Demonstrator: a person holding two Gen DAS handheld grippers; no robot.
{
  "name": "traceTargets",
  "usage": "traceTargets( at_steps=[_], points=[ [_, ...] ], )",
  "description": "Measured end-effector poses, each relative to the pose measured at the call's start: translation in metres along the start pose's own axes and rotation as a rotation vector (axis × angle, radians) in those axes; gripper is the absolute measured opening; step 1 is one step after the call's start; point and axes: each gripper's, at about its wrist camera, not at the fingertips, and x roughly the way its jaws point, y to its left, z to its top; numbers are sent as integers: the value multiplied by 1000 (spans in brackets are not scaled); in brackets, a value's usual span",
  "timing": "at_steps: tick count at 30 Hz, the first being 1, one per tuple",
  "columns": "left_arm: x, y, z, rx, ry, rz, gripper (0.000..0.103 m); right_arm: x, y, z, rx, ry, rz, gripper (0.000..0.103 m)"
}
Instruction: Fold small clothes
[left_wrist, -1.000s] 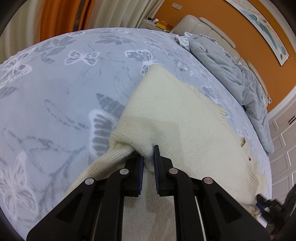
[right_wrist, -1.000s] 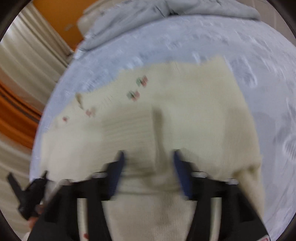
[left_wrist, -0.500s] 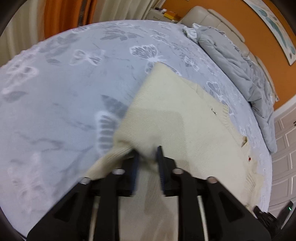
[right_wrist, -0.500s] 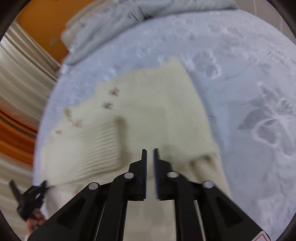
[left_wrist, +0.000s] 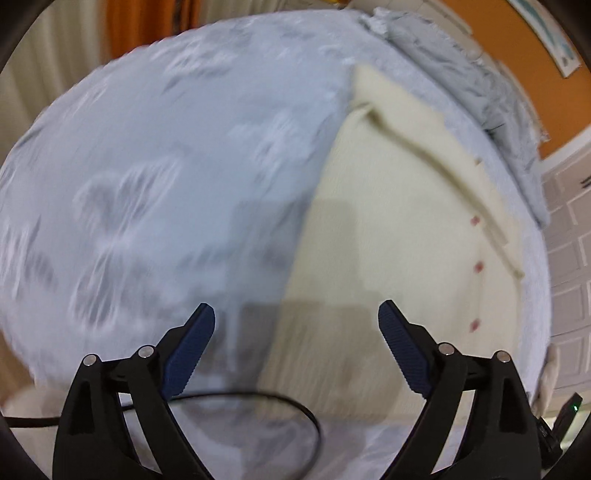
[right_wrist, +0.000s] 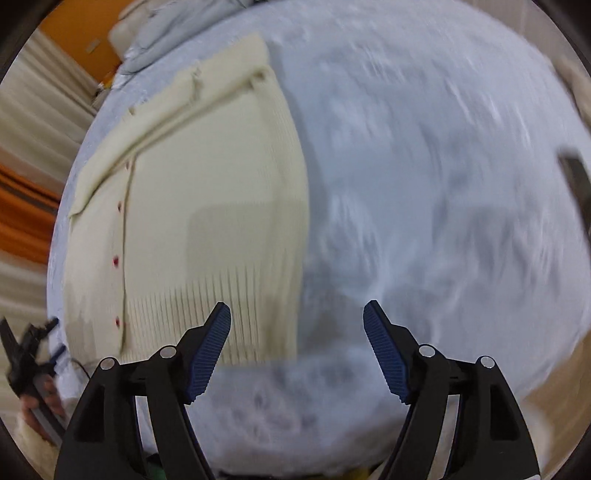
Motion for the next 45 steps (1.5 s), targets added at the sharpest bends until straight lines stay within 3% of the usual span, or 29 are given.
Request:
traceTargets(
  at_steps=[2, 5, 7, 10, 14, 18, 22, 24, 27, 28, 29, 30, 33, 37, 41, 43, 45],
  points=[
    [-2, 7, -12, -31, -5, 104, 87, 3, 0, -11, 34, 15, -17, 73],
    [-48, 13, -19, -83, -166, 128, 87, -4, 4, -19, 20, -15, -24, 73],
    [-70, 14, -20, -71, -194, 144, 89, -7, 6, -24, -7, -26, -17, 73],
    [-62, 8, -23, -23, -111, 81, 90, -2, 4, -23, -1, -34, 5, 73],
    [-26, -14, -27, 27, -70, 10, 90, 10, 2, -19, 38, -45, 63, 73],
    [17, -25, -29, 49, 2, 31, 90, 26, 5, -13, 55, -44, 62, 73],
    [27, -34, -29, 82, -23, 74, 88, 32, 7, -10, 61, -73, 76, 74],
    [28, -37, -29, 87, -19, 90, 79, 33, 12, -9, 44, -86, 96, 69],
    [28, -41, -30, 110, 0, 70, 53, 38, 17, -7, 15, -68, 99, 26],
    [28, -42, -30, 118, 7, 71, 41, 39, 20, -6, 18, -64, 113, 18],
    [27, -42, -29, 118, 15, 65, 37, 39, 21, -5, 24, -64, 124, 9],
    [27, -41, -28, 118, 23, 55, 26, 38, 22, -4, 26, -67, 126, 9],
    [22, -37, -27, 96, 50, 37, 20, 33, 26, -5, 8, -83, 121, 8],
    [14, -37, -31, 109, 40, 56, 20, 34, 23, -8, 14, -76, 127, 10],
    [10, -27, -33, 82, 49, 52, 24, 35, 19, -12, 26, -72, 137, 18],
    [12, -19, -33, 38, 65, 25, 30, 37, 16, -13, 38, -65, 142, 20],
    [13, -13, -31, 4, 70, -10, 45, 40, 14, -11, 62, -55, 160, 23]
  ],
)
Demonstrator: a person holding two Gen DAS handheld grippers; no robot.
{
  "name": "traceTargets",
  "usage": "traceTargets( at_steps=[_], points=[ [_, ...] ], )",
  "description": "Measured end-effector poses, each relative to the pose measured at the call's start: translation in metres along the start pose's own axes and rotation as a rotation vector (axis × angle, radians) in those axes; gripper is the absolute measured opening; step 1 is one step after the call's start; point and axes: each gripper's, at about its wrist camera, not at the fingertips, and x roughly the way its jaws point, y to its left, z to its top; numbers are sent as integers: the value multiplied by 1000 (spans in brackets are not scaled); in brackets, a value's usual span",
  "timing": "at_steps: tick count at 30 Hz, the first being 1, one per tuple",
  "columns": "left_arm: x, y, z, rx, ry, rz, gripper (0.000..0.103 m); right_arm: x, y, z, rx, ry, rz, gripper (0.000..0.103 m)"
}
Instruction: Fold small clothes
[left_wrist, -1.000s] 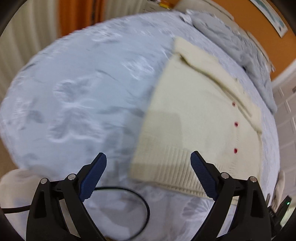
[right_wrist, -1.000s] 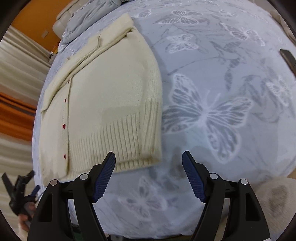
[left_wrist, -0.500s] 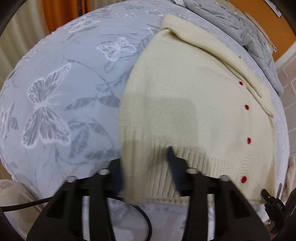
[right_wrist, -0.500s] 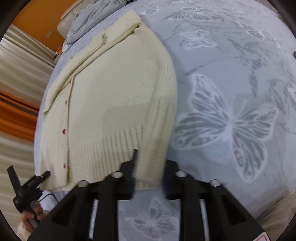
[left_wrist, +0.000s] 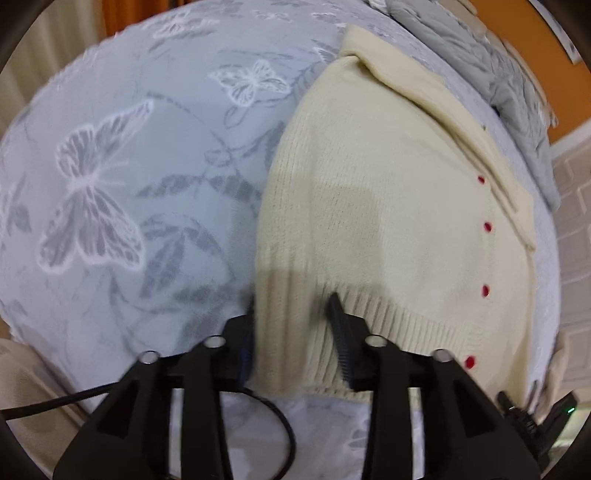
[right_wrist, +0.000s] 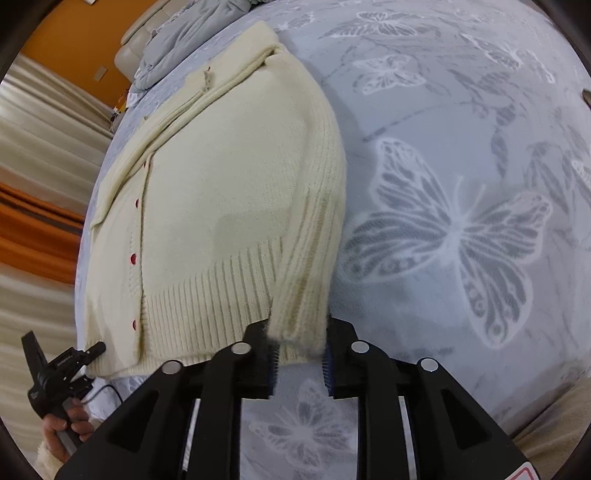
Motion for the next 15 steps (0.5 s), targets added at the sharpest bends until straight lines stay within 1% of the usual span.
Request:
traceTargets(
  at_steps=[1, 2, 4, 5, 6, 7, 8, 9, 10, 11, 12, 14, 15],
  points=[
    [0, 1, 1, -15, 2, -20, 53, 1, 0, 1, 12, 4, 9, 28],
    [1, 0, 2, -23, 3, -30, 57, 3, 1, 2, 27, 11, 20, 34],
    [4, -7, 4, -27, 17, -43, 78, 5, 3, 4, 44, 17, 19, 36],
    [6, -9, 5, -32, 29, -46, 83, 5, 5, 5, 47, 19, 6, 33],
    [8, -12, 4, -46, 38, -40, 83, 5, 7, 6, 48, 25, -2, 25],
    [7, -13, 4, -52, 38, -27, 80, 4, 9, 6, 47, 27, 1, 8],
    [6, -13, 4, -54, 45, -17, 64, -1, 11, 7, 46, 11, 9, 8],
    [5, -13, 4, -57, 53, -14, 32, -8, 14, 6, 36, -14, 14, 7],
    [4, -7, 4, -69, 87, -54, 14, -19, 19, 5, 19, -47, 23, 7],
    [2, -5, 5, -83, 101, -84, 14, -27, 21, 4, 11, -66, 33, 7],
    [-6, 1, 4, -97, 91, -108, 13, -35, 23, 3, 5, -83, 46, 7],
    [-28, 5, 1, -73, 52, -159, 13, -55, 26, 1, -10, -117, 73, 6],
    [-35, 6, 0, -64, 43, -171, 13, -63, 26, 1, -17, -128, 80, 6]
  ],
)
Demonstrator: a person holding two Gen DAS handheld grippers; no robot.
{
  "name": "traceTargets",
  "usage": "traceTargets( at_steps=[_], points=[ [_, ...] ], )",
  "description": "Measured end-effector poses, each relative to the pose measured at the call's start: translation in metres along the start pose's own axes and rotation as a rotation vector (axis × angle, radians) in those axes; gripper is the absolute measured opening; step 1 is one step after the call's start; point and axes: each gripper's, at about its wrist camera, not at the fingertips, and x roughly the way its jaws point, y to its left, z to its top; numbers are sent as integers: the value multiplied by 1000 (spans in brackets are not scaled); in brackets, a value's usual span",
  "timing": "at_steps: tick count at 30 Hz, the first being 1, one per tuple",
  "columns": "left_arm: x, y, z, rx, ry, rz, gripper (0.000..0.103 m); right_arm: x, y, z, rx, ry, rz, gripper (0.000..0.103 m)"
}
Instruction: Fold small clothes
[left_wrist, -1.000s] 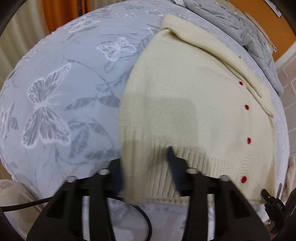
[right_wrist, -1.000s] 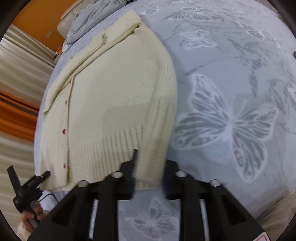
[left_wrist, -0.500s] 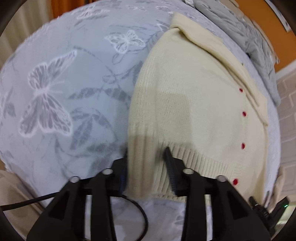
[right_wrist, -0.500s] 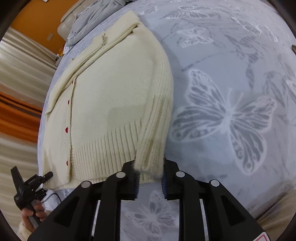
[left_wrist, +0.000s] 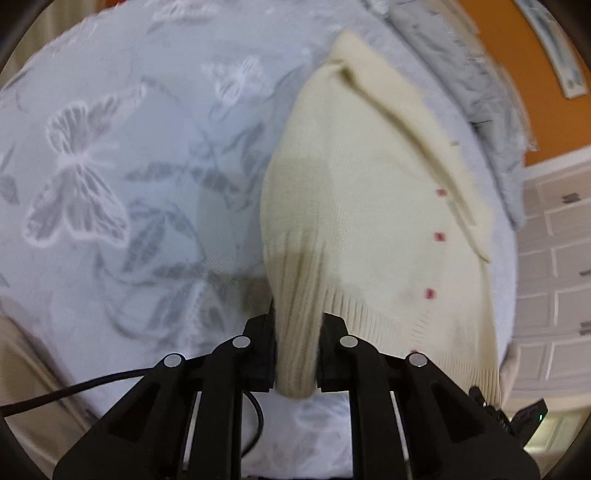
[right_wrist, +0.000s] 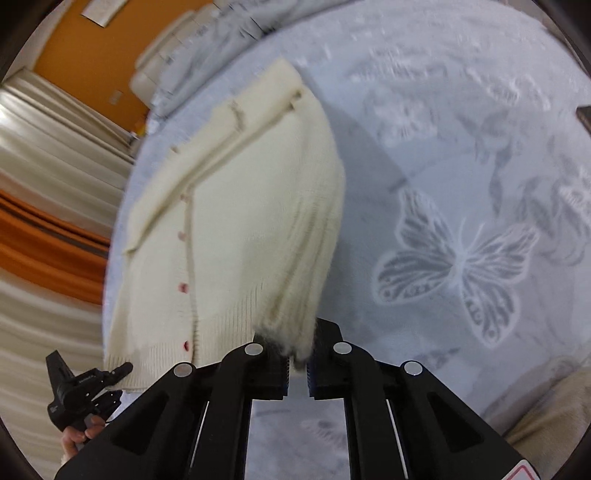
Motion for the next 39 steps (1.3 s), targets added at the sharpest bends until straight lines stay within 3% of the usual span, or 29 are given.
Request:
traceTargets(
  at_steps=[6, 12, 16, 22, 28, 34, 39],
  points=[
    [-48, 5, -19, 15, -3, -77, 12, -48, 2, -18, -56, -5, 10, 6],
    [-88, 13, -66, 123, 26, -53, 12, -94, -15, -77, -121, 79, -19, 6],
    [-118, 25, -111, 192, 99, -20, 12, -130, -29, -128, -125, 157, -50, 6],
    [-161, 34, -160, 215, 169, -2, 12, -183, -27, -159, -150, 197, -78, 6],
    [-190, 14, -155, 225, 87, -28, 12, -199, -6, -144, -162, 134, -45, 6],
    [-184, -18, -104, 242, -24, -63, 12, -198, 15, -77, -164, -39, 27, 6],
    [-183, -37, -68, 265, -99, -89, 12, -185, 35, -42, -206, -96, 43, 6]
  ],
)
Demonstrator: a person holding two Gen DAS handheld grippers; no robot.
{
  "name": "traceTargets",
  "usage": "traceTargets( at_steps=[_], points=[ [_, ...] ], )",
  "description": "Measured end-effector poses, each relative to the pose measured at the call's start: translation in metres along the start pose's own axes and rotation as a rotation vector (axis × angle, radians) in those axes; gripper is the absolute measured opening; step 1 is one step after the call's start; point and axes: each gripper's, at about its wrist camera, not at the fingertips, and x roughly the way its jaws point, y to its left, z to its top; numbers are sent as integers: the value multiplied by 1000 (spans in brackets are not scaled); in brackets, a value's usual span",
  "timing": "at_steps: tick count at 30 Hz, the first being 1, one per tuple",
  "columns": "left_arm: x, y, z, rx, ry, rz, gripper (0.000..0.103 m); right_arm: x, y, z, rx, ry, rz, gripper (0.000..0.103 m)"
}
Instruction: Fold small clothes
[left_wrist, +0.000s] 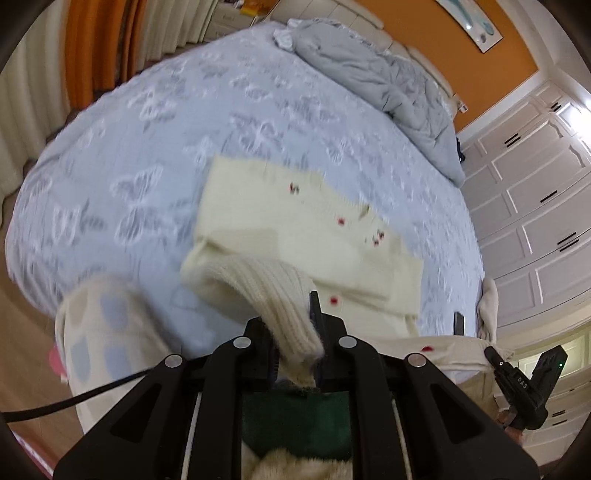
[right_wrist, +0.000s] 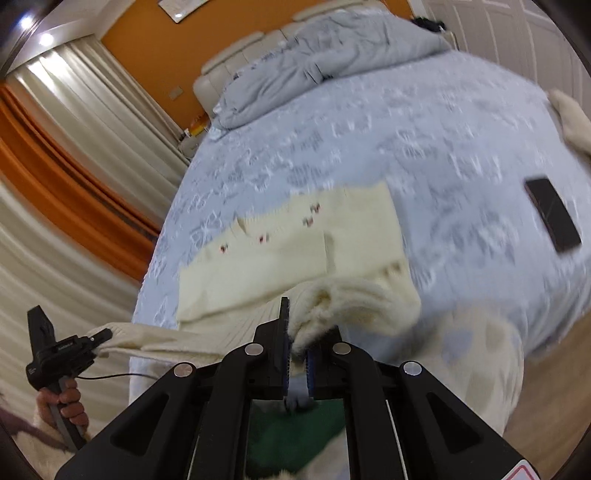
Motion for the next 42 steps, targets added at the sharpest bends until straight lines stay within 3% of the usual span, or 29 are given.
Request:
traceTargets(
  at_steps=[7, 15, 18, 21, 24, 27, 28, 30, 31, 32, 33, 35, 38, 39, 40, 41, 42],
  points=[
    [44, -12, 51, 53, -29, 21, 13, 56, 0, 44, -30, -1, -15, 6],
    [125, -23, 108, 77, -20, 79, 13, 146, -34, 98, 110, 31, -12, 6],
    [165, -20, 127, 43, -12, 104, 13, 183, -47, 116, 163, 48, -19, 6],
    [195, -17, 137, 42, -21, 140, 14, 218, -59, 124, 204, 74, -44, 7],
    [227, -17, 145, 109, -30, 219, 14, 245, -71, 125, 259, 99, -54, 10],
    [250, -6, 151, 60, 6, 251, 21, 252, -75, 128, 283, 97, -53, 15],
    [252, 1, 153, 6, 2, 233, 26, 246, -76, 130, 295, 72, -30, 18],
    [246, 8, 157, -72, -3, 186, 38, 223, -77, 135, 297, -7, -16, 37],
    [238, 9, 157, -100, -17, 171, 57, 213, -79, 136, 294, -43, -22, 59],
    [228, 9, 157, -106, -45, 184, 66, 198, -81, 136, 288, -100, -35, 73],
    [212, 9, 155, -94, -104, 191, 79, 185, -85, 134, 271, -141, -56, 75],
    [195, 9, 148, -52, -160, 166, 84, 190, -90, 130, 229, -91, -94, 74],
    [210, 16, 142, -10, -77, 243, 84, 220, -95, 120, 176, 38, -173, 74],
    [222, 20, 139, 0, -26, 281, 80, 229, -95, 115, 162, 69, -180, 72],
    [229, 22, 136, 7, -3, 299, 75, 238, -93, 111, 144, 99, -179, 59],
    [236, 24, 133, 19, 22, 317, 64, 251, -88, 105, 102, 151, -192, 29],
    [245, 24, 129, 42, 56, 358, 45, 258, -84, 104, 73, 185, -210, 9]
  ],
)
